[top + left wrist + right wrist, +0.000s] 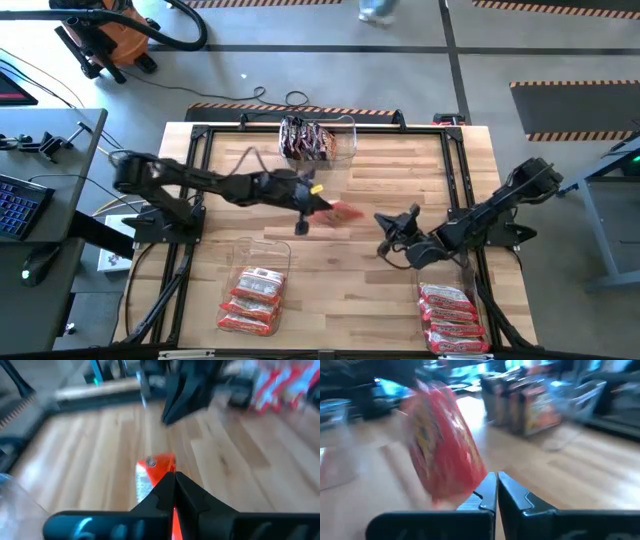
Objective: Sort Maruchan noodles
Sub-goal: Put the orange noodle pack into the bottom left transparent bin
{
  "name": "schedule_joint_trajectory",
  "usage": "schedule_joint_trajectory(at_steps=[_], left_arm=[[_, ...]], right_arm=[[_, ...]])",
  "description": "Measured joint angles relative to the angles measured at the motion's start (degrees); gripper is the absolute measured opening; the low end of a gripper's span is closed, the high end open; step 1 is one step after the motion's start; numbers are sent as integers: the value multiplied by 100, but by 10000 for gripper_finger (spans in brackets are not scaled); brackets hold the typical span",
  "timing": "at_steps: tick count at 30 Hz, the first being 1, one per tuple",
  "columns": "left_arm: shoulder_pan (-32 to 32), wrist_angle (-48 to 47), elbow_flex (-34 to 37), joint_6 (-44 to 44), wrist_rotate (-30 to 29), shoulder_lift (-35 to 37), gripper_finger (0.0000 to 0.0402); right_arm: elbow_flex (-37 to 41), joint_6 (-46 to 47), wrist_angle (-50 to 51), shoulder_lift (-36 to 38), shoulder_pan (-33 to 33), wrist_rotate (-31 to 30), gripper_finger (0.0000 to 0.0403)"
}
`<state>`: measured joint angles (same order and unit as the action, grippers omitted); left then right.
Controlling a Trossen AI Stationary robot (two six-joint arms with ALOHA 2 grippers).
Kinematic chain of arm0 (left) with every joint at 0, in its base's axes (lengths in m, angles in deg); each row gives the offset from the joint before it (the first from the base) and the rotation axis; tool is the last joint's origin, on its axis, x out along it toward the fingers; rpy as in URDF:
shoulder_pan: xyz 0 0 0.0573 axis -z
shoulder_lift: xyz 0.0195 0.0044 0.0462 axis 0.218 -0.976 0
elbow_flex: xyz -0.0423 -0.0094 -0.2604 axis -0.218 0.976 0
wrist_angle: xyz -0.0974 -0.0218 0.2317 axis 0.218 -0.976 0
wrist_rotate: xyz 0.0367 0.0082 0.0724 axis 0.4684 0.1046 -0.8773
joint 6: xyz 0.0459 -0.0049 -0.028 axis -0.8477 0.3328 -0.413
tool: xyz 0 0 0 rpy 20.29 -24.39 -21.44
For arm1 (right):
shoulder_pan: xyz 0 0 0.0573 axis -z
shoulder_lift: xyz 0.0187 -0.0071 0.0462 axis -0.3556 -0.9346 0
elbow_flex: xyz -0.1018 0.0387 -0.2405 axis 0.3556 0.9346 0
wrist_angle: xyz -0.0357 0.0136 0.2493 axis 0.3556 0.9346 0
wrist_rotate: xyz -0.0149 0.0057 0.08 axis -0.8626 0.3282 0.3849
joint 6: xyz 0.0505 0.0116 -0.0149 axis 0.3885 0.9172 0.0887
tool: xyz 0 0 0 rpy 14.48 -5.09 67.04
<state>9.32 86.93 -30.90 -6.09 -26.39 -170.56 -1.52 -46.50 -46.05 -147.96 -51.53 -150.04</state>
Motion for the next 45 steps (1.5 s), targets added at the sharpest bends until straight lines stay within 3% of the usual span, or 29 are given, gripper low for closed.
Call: schedule_joint_trajectory(at_steps=[4, 13, 18, 22, 26, 35, 40, 45], left_arm=[[-2, 69, 116, 1, -60, 684, 0], [-7, -184, 143, -84, -87, 1745, 0], [-9, -1454, 143, -82, -96, 1874, 10], [72, -2023, 147, 7, -526, 1455, 41], [287, -1851, 137, -150, -863, 715, 84], [636, -1852, -540, -288, -1915, -1065, 167], [678, -2194, -995, -293, -2209, -1755, 192], [682, -2492, -1312, -273, -2423, -2117, 190]], right_arm=[[-21, -169, 11, 0, 362, -244, 0], [-52, -1236, -1209, -19, 1462, 2180, 15], [-52, -1660, -1553, -20, 1582, 2402, 56], [-52, -1664, -1552, -20, 1570, 2404, 85], [-52, -1600, -1509, -22, 1569, 2404, 105], [-52, -1601, -1337, -24, 1567, 2398, 114], [-52, -1567, -1267, -24, 1567, 2395, 114], [-53, -1552, -1217, -24, 1567, 2380, 114]])
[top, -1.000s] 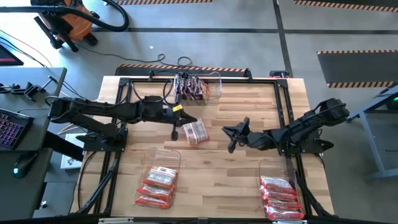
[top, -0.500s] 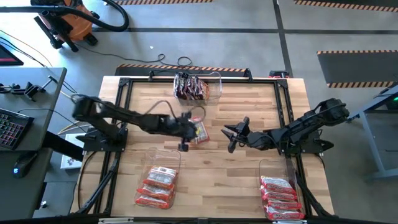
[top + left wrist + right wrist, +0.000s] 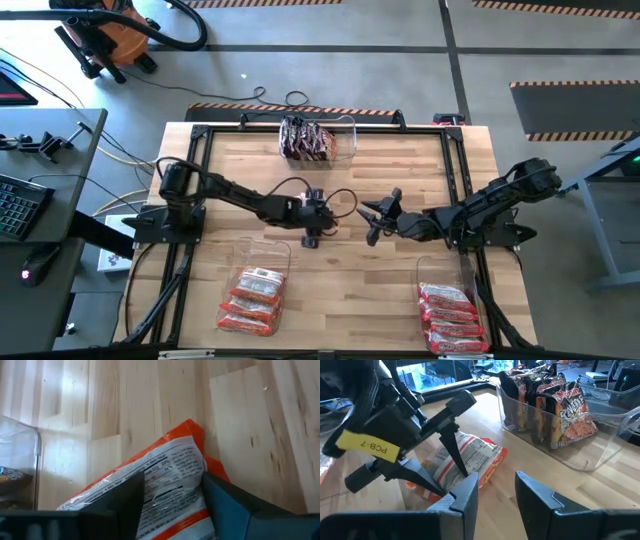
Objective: Sort Maruchan noodles
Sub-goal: Put the orange noodle pack into the bottom left transparent bin
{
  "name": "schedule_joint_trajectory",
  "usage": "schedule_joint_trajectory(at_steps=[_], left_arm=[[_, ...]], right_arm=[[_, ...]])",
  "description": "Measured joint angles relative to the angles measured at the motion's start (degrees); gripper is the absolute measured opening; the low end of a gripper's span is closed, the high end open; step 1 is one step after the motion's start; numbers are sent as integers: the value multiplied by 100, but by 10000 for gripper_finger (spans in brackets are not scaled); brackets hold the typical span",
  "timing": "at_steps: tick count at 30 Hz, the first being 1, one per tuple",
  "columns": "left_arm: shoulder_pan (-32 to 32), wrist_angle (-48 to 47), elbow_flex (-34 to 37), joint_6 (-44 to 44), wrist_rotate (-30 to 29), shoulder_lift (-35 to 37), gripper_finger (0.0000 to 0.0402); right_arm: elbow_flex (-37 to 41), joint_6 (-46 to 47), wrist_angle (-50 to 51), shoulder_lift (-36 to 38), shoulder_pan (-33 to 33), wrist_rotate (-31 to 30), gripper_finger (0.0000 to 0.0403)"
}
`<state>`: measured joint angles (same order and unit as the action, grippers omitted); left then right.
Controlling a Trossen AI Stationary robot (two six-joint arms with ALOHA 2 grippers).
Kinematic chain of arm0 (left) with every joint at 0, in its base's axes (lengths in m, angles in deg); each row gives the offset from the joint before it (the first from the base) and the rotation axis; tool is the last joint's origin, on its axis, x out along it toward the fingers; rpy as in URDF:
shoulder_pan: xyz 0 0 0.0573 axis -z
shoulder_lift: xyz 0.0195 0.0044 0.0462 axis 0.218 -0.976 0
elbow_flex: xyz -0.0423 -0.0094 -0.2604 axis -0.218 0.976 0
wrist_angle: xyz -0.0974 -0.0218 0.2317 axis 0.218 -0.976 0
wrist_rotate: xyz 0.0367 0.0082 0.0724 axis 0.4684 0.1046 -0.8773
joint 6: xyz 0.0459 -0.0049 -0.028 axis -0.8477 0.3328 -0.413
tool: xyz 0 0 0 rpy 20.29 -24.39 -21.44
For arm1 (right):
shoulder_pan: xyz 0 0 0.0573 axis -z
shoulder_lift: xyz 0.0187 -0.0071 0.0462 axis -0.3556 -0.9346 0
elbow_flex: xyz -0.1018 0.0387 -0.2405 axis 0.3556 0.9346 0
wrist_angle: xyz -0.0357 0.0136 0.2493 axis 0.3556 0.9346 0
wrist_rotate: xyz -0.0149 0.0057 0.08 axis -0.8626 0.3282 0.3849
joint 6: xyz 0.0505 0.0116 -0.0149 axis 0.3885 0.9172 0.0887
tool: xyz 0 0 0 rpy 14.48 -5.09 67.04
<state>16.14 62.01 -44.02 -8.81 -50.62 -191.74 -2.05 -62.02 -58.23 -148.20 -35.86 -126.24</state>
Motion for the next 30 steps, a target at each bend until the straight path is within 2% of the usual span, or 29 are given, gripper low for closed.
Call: schedule_joint_trajectory(at_steps=[4, 10, 12, 19, 27, 30], left_arm=[[0, -87, -42, -1, -41, -70, 148], [4, -337, -31, -170, -78, -18, 37], [35, -418, -26, -227, -104, 63, 11], [186, -931, 9, -356, 167, 821, 3], [218, -988, 11, -251, 567, 2171, 1], [214, -826, 93, -214, 717, 2694, 1]], right_arm=[[-1, 81, 81, -2, 0, -9, 114], [-1, 79, 111, -2, 0, -2, 114], [1, 25, 144, -2, -4, 31, 114], [-1, -853, 273, -2, -241, 389, 130], [0, -1127, 199, -3, -325, 599, 214], [2, -1313, -246, -77, -208, 852, 230]])
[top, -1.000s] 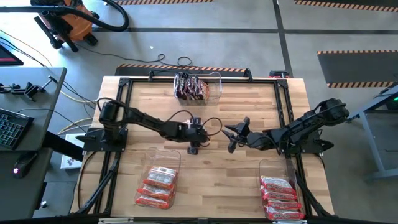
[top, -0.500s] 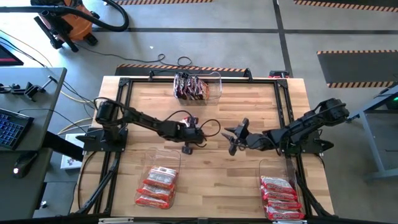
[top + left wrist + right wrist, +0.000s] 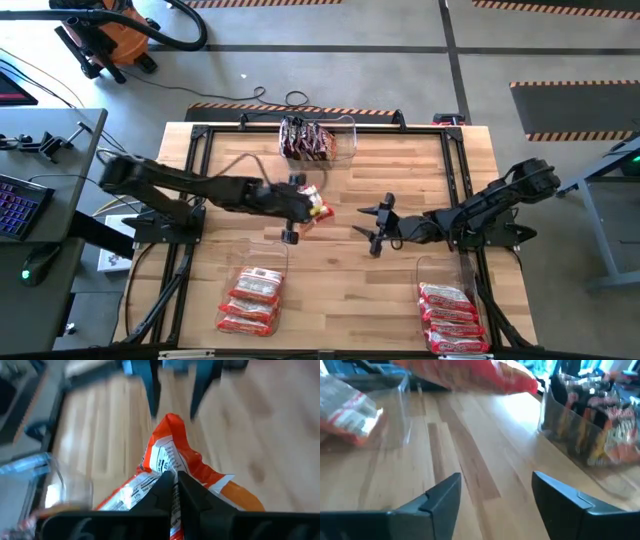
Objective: Sort Maruchan noodles
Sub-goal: Put the orange noodle pack into the bottom left transparent bin
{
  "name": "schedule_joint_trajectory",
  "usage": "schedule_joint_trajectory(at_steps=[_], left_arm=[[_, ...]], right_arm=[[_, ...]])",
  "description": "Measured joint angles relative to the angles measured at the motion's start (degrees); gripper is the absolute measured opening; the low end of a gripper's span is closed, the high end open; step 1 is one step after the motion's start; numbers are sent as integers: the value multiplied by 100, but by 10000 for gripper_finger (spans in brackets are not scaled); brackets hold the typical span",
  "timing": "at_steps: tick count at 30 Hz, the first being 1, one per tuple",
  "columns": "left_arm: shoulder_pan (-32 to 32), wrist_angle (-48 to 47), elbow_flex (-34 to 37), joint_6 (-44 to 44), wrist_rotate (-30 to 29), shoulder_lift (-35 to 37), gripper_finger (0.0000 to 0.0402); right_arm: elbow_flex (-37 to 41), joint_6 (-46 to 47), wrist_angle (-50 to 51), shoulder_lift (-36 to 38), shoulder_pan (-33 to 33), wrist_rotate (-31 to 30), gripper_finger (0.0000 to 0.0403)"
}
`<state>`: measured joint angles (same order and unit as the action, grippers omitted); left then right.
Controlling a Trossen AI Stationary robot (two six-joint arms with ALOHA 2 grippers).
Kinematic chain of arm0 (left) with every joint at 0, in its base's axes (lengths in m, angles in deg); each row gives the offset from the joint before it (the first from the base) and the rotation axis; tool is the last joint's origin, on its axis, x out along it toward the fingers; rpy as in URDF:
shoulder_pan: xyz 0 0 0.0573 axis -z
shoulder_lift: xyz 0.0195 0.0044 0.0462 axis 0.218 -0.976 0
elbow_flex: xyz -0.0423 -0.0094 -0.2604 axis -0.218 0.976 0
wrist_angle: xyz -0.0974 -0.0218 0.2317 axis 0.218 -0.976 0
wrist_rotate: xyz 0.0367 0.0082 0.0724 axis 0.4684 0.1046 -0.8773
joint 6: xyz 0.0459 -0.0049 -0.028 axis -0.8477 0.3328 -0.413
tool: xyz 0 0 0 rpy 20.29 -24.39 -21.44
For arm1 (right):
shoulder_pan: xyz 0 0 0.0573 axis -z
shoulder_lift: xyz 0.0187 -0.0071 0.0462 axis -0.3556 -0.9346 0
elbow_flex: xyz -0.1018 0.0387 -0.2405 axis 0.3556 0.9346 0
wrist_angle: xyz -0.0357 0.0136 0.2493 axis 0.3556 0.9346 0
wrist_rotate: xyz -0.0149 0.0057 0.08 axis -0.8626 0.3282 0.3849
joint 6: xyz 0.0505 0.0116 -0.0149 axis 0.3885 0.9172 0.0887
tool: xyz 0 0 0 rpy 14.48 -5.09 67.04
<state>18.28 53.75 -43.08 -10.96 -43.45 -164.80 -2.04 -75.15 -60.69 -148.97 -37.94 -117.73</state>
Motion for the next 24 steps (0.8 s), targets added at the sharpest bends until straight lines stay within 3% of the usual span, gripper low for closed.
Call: schedule_joint_trajectory(at_steps=[5, 12, 18, 24], left_arm=[[4, 409, 157, -16, 535, 811, 0], [136, 1845, 674, -315, 1869, 1580, 0], [166, 3264, 1203, -457, 2985, 1845, 0], [164, 3813, 1338, -454, 3454, 1851, 0]], right_arm=[[-2, -582, -1643, -297, 310, 1199, 234], [-90, -695, -3664, -863, 1008, 2855, 234], [-749, -601, -3885, -1215, 1419, 3821, 234], [-1547, -610, -3856, -1495, 1646, 4809, 234]])
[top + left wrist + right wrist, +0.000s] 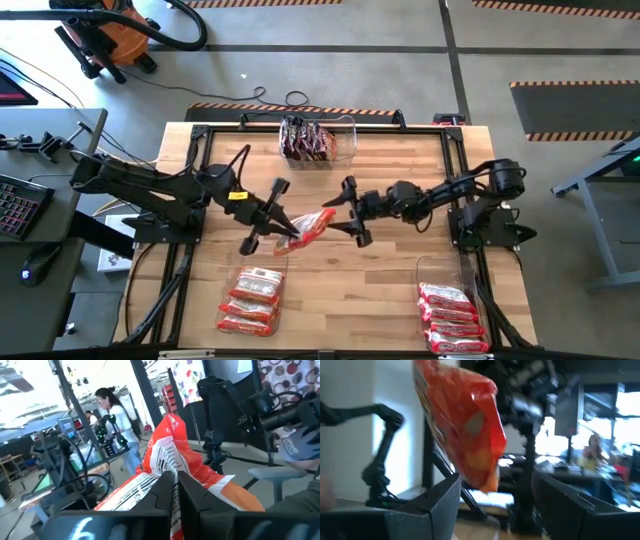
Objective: Sort Maruchan noodles
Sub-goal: Put the orange noodle pack into the bottom left transparent bin
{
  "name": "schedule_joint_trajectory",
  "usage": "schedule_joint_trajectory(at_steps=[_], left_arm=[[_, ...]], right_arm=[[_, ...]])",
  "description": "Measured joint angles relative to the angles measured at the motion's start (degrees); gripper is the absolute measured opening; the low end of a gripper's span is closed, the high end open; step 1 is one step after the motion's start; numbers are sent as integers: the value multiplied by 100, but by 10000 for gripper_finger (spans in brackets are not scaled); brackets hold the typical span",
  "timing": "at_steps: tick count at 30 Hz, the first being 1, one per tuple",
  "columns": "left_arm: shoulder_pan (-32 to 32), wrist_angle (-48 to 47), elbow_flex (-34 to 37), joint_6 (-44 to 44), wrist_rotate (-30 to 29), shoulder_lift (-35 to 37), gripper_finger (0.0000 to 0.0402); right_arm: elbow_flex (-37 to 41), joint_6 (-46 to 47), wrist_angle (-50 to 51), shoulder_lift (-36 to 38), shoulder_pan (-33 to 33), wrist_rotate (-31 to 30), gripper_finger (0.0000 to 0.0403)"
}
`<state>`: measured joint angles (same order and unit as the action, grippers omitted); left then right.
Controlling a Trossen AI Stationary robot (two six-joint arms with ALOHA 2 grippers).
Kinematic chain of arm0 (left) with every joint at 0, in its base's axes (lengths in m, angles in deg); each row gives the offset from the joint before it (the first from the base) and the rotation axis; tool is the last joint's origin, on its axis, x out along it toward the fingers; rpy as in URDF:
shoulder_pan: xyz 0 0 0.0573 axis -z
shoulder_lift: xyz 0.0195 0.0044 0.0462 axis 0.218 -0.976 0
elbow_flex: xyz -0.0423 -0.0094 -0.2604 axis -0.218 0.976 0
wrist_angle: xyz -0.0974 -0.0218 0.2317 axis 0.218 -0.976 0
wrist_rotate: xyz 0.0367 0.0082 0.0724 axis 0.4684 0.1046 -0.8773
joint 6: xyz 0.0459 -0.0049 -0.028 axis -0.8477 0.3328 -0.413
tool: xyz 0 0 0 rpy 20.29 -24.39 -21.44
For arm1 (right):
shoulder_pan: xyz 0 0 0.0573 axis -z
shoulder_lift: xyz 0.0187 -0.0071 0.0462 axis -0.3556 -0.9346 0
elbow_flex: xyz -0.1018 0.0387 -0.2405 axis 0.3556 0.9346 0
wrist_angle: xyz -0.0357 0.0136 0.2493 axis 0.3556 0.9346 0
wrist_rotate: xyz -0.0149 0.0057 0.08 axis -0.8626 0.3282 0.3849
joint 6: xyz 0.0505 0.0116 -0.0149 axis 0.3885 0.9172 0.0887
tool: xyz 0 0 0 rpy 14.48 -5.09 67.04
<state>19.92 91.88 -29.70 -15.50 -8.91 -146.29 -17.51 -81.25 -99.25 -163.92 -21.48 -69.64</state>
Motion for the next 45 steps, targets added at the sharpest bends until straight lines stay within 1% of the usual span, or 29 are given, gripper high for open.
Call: schedule_joint_trajectory(at_steps=[6, 10, 17, 21, 26, 31, 35, 39, 45], left_arm=[[0, 127, 0, 1, 29, 0, 0], [0, 157, -2, -2, 31, 0, 0], [2, 166, -2, -4, 9, 2, 0], [-20, 164, -4, -7, -24, 2, 0], [-17, 155, -4, -4, -61, 2, 0], [-17, 83, -8, -3, -151, 2, 0], [-11, -13, -18, 8, -382, 7, 1], [-9, -139, -26, 286, -580, 17, 14], [-9, -539, -31, 355, -987, 151, 54]], right_arm=[[-643, 99, 47, -204, 109, 1083, 234], [-996, 77, 262, -317, 98, 1423, 234], [-1207, -135, 349, -400, 79, 1559, 232], [-1207, -375, 341, -400, -1, 1556, 220], [-1207, -676, 289, -400, -147, 1553, 191], [-1205, -699, 249, -400, -168, 1515, 153], [-1197, -696, 260, -400, -167, 1497, 124], [-1190, -678, 332, -400, -142, 1416, 106], [-1187, -659, 600, -407, -119, 1212, 101]])
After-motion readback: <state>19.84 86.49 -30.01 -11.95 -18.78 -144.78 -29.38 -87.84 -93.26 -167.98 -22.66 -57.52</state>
